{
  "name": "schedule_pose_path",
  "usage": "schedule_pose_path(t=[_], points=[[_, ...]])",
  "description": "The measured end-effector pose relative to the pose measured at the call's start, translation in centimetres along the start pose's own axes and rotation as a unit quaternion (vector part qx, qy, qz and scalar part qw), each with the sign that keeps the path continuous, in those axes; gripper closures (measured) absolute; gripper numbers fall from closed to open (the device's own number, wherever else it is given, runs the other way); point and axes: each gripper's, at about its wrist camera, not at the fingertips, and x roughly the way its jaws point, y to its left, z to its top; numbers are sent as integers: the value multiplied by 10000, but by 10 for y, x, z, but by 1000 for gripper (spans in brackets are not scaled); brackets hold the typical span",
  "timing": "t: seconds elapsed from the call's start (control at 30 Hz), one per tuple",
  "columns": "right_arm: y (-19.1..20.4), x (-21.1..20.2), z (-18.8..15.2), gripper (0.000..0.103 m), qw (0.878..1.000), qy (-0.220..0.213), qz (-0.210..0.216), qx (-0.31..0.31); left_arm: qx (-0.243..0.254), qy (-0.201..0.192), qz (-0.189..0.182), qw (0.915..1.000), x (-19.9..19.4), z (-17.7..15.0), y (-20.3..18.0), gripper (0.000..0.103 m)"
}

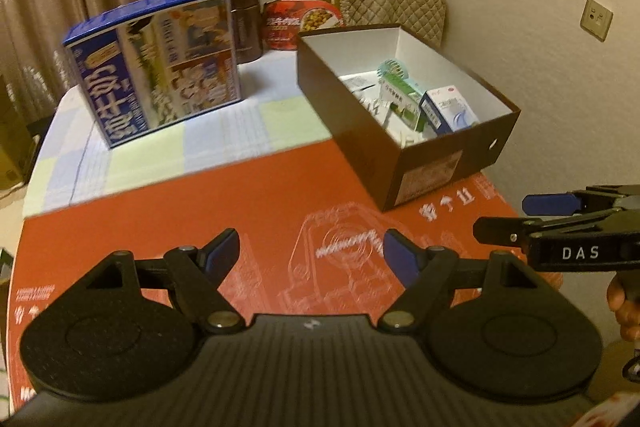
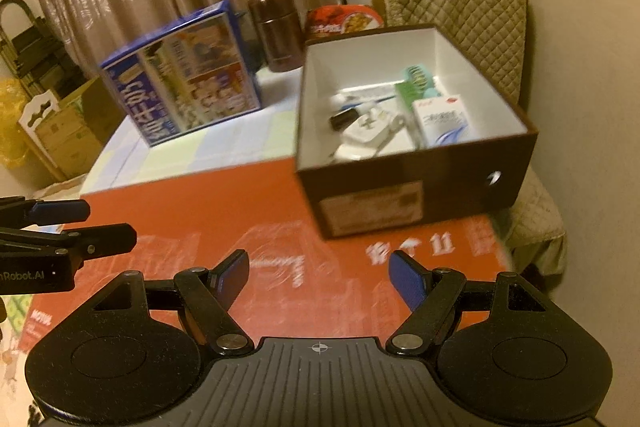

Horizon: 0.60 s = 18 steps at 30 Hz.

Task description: Organize rigid objects

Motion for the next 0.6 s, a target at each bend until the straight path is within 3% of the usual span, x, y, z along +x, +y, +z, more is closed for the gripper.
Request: schedule_pose_path(t=[0.6], points=[[81, -20, -62, 29, 9988, 243, 297, -318, -449, 214, 205, 9986, -66, -83, 51, 27]])
